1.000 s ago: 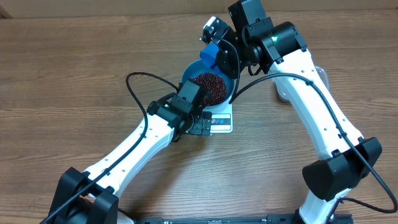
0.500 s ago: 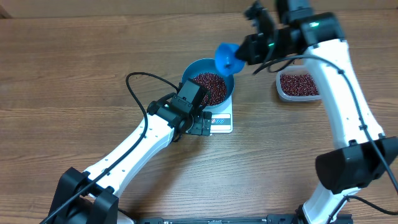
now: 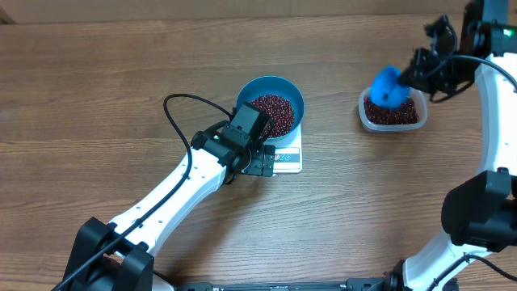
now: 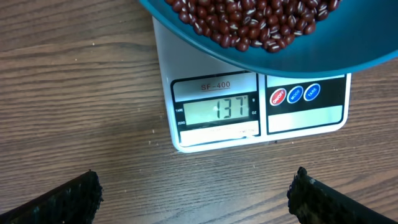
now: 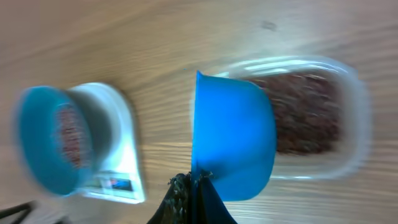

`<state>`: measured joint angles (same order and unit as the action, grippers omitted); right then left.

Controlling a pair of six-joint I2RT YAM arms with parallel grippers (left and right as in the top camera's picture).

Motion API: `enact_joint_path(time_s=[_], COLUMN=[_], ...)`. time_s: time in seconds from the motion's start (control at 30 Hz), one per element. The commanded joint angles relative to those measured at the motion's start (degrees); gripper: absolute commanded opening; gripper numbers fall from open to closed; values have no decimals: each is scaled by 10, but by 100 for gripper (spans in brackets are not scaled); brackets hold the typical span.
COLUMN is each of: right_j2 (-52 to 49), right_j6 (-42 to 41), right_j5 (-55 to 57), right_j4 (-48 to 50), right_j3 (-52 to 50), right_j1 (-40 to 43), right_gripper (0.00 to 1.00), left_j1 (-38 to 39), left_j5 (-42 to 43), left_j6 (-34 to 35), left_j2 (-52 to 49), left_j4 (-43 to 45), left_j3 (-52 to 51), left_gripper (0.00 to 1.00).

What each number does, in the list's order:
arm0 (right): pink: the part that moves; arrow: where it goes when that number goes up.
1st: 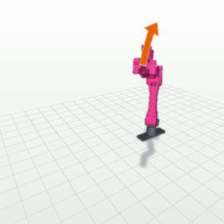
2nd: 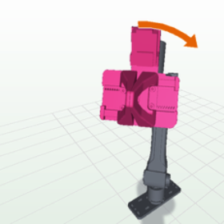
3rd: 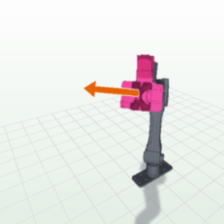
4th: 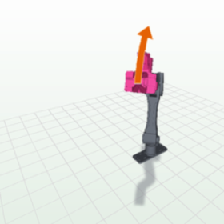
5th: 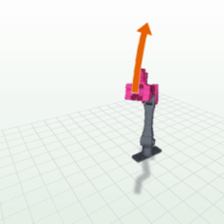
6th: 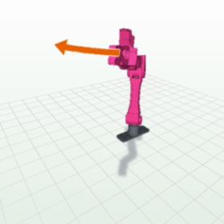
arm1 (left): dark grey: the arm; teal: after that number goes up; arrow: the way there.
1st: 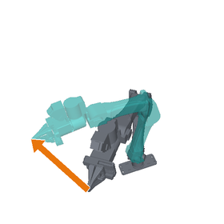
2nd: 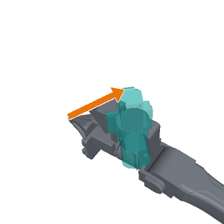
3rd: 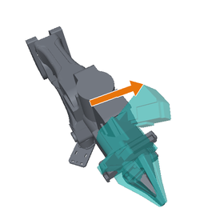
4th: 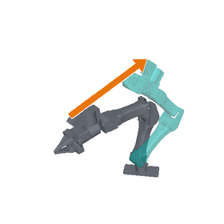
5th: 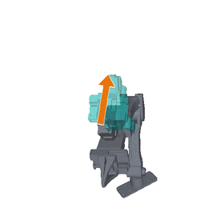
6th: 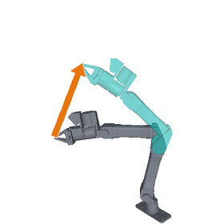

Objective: Scoop item into bowl and weigh 150g on scale
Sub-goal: 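Move the blue scoop right back into the bean container, then scoop a small amount of beans with the right gripper's blue scoop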

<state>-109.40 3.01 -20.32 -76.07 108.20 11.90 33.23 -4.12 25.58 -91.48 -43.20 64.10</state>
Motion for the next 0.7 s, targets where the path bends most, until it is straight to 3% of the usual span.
enact_joint_path(time_s=[0.0,0.3,0.67], right_j2=[19,18,18], right_j6=[0,0,0], right_j5=[102,138,1], right_j4=[25,139,155], right_j3=[-45,-155,-185], right_j1=[2,-3,-26], right_gripper=[4,4,4], left_j1=[-2,-2,-2], left_j5=[3,3,3], left_j6=[8,8,8], left_j2=[5,5,5], left_j4=[2,2,2], left_j3=[-3,-3,-3], left_gripper=[100,100,100])
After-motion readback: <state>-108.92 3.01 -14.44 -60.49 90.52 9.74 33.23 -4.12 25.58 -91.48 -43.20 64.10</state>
